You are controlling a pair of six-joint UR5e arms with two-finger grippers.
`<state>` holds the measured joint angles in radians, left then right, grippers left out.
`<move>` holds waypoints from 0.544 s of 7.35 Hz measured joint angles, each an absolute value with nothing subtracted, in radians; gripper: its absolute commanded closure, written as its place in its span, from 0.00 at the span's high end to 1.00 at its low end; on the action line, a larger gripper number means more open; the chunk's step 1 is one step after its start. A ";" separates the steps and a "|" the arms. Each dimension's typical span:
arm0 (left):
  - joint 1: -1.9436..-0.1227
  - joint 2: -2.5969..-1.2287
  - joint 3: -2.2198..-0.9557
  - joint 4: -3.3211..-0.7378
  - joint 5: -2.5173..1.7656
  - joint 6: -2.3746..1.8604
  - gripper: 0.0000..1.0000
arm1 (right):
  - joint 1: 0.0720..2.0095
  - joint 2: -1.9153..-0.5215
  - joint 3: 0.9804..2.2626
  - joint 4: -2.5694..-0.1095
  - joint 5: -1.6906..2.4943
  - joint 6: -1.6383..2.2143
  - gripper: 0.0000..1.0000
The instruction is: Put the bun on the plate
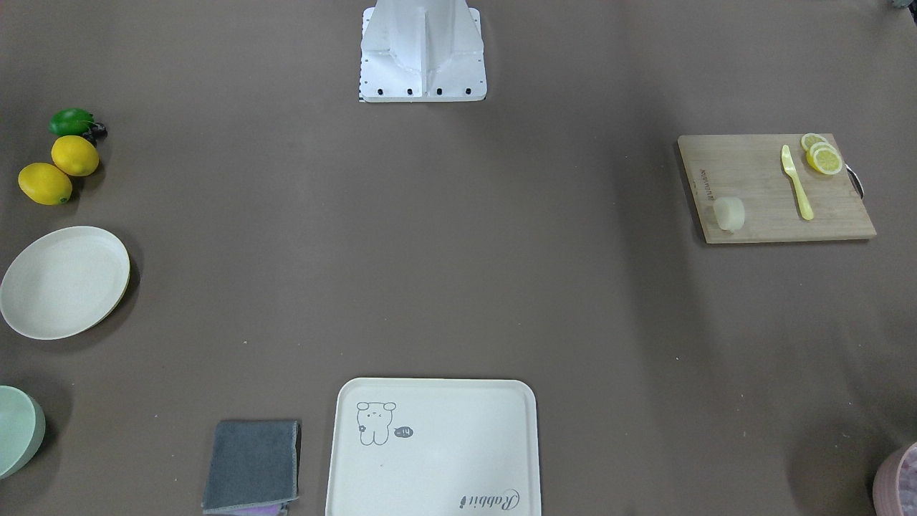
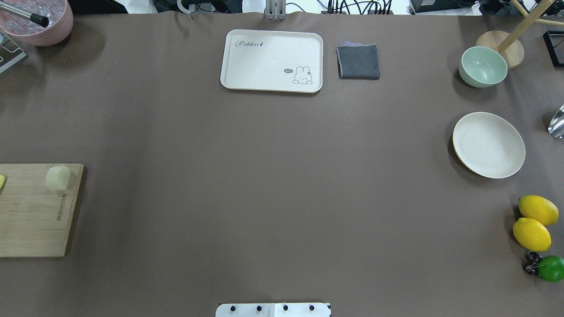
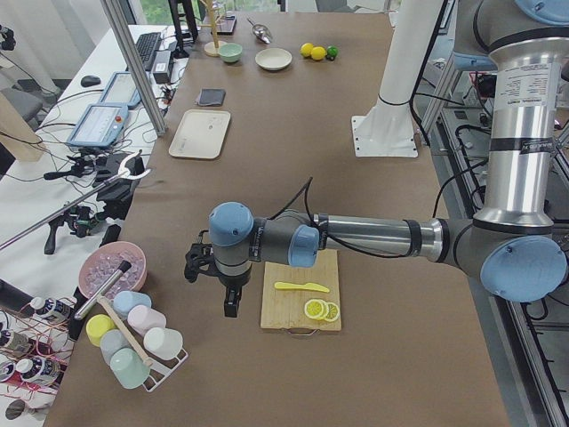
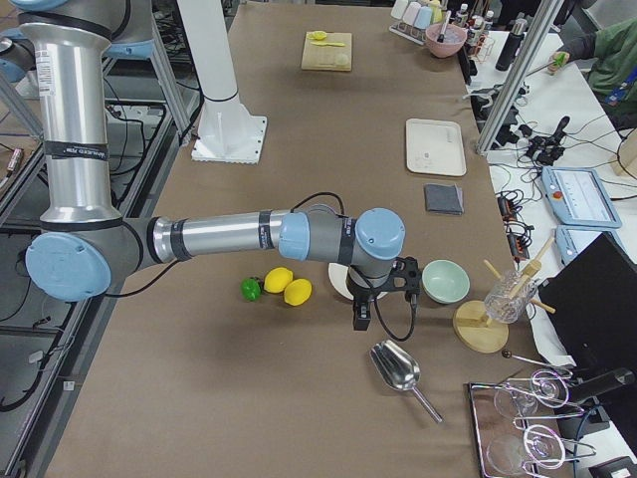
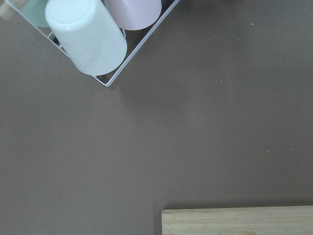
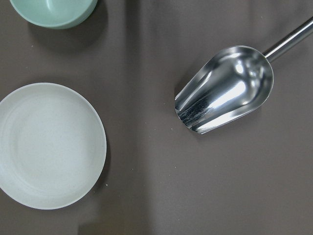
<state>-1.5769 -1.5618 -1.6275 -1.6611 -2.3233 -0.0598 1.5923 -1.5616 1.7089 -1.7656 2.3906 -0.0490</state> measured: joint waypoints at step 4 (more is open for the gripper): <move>-1.579 -1.547 -1.641 -1.658 -2.324 -0.060 0.98 | 1.592 -1.561 1.710 -1.766 2.391 -0.048 1.00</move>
<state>-1.5793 -1.5474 -1.6409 -1.6581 -2.3235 -0.0598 1.5923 -1.5607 1.7097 -1.7656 2.3913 -0.0481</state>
